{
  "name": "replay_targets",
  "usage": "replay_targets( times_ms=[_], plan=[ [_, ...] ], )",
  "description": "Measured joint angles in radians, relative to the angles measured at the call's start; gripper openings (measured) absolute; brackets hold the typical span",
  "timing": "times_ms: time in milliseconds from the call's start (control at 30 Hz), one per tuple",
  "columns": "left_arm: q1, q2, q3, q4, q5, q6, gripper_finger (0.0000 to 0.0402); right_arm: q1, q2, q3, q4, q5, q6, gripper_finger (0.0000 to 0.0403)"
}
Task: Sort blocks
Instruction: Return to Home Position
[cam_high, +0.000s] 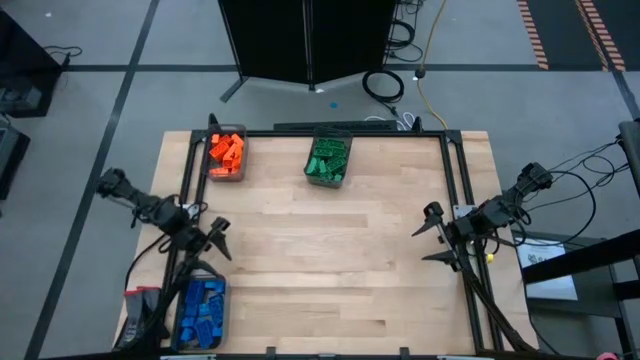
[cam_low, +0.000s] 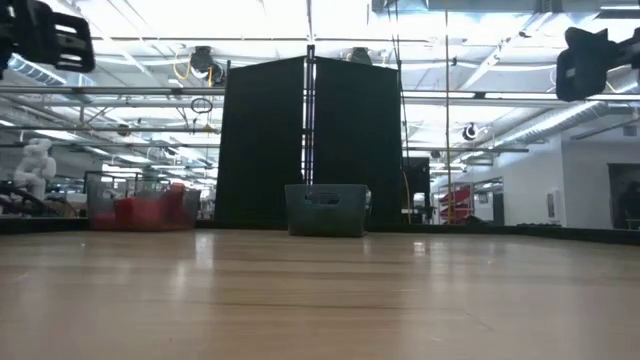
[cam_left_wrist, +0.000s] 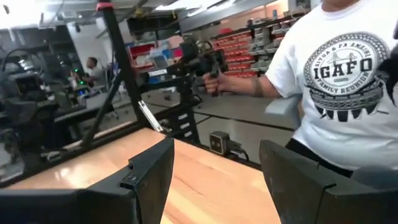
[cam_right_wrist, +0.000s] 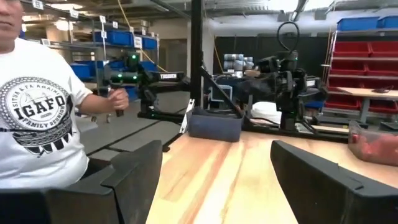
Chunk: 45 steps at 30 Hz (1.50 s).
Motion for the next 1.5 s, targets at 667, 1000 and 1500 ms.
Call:
replay_targets(
  times_ms=[667, 1000, 1500],
  plan=[
    [0.73, 0.253, 0.0, 0.01, 0.701, 0.101, 0.0237, -0.095, 0.007, 0.001, -0.057, 0.094, -0.182, 0.0295],
    [0.942, 0.295, -0.001, 0.059, 0.826, 0.14, 0.0237, -0.326, 0.007, 0.001, -0.081, -0.103, -0.183, 0.0295],
    [1.166, 0.411, -0.002, 0.07, 1.058, 0.182, 0.0237, -0.608, 0.098, 0.002, -0.067, -0.602, -0.022, 0.0295]
  ],
)
